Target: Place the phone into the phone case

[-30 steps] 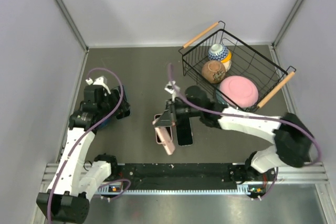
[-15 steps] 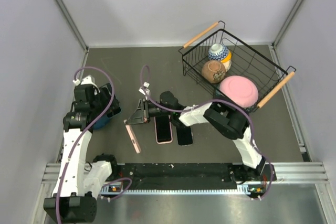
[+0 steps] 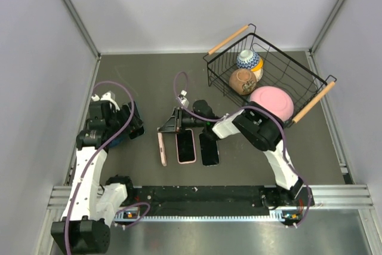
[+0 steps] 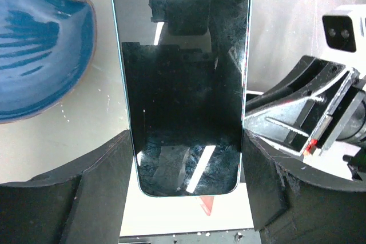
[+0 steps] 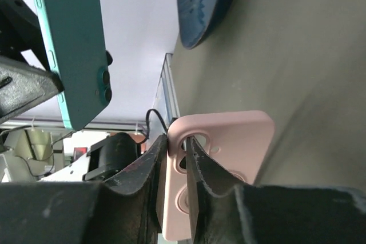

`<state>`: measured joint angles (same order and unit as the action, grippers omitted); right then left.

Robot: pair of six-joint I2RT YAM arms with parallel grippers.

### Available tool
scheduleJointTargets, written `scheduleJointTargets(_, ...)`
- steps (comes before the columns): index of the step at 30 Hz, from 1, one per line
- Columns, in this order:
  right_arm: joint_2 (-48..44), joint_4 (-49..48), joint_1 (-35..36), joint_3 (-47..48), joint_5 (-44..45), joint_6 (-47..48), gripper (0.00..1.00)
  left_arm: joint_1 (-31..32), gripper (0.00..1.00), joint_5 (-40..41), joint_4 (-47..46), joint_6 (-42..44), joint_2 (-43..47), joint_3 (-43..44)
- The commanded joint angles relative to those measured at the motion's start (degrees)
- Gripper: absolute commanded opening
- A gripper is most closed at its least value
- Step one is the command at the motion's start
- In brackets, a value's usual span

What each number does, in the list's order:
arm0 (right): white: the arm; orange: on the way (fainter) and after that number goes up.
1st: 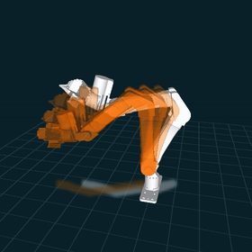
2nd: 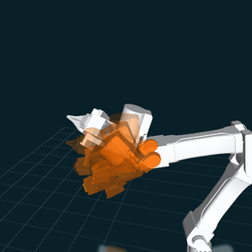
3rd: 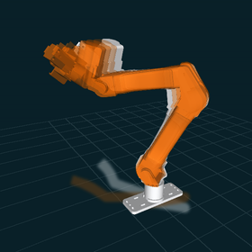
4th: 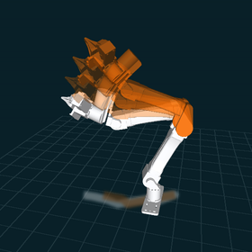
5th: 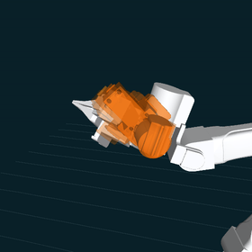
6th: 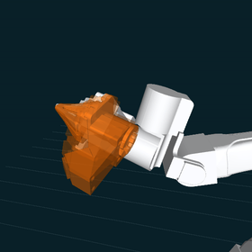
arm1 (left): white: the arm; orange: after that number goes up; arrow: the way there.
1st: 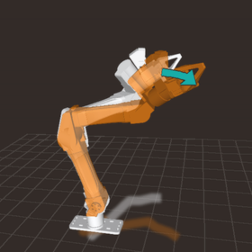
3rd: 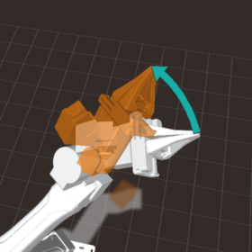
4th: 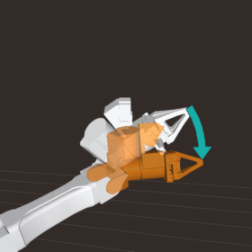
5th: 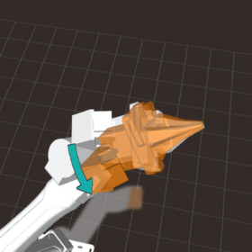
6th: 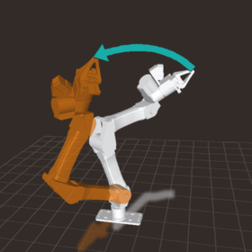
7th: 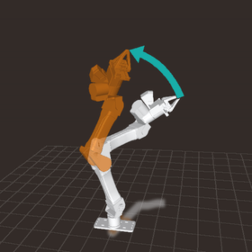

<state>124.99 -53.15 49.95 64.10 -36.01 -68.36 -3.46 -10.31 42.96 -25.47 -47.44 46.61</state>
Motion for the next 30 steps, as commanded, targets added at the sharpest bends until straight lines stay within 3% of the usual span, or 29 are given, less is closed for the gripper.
scheduleJointTargets(1,-0.1,-1.1,-1.6,-1.4,0.0,2.5,0.21,-0.4,0.00,-4.0,-6.0,-0.6,0.1,-0.1)
scheduleJointTargets(4,-0.9,1.1,-2.4,-2.3,0.0,3.9,0.35,-0.5,0.00,-5.4,-6.2,-0.6,0.0,-0.4)
scheduleJointTargets(8,-4.3,7.4,-3.5,-3.2,0.6,7.5,0.41,-0.5,0.00,-11.3,-7.1,0.2,-0.2,-2.1)
scheduleJointTargets(14,-8.8,19.2,-4.0,-2.6,2.9,12.9,0.45,-0.3,0.00,-17.9,-7.3,0.3,-1.3,-5.3)
scheduleJointTargets(20,-10.0,17.1,-4.0,-4.4,1.7,11.1,0.46,-0.1,0.00,-26.2,-12.0,-5.5,-1.0,-10.3)
scheduleJointTargets(30,-10.2,16.8,-3.9,-5.7,2.6,9.7,0.46,4.9,0.00,-21.8,-17.8,-15.0,5.1,-22.1)
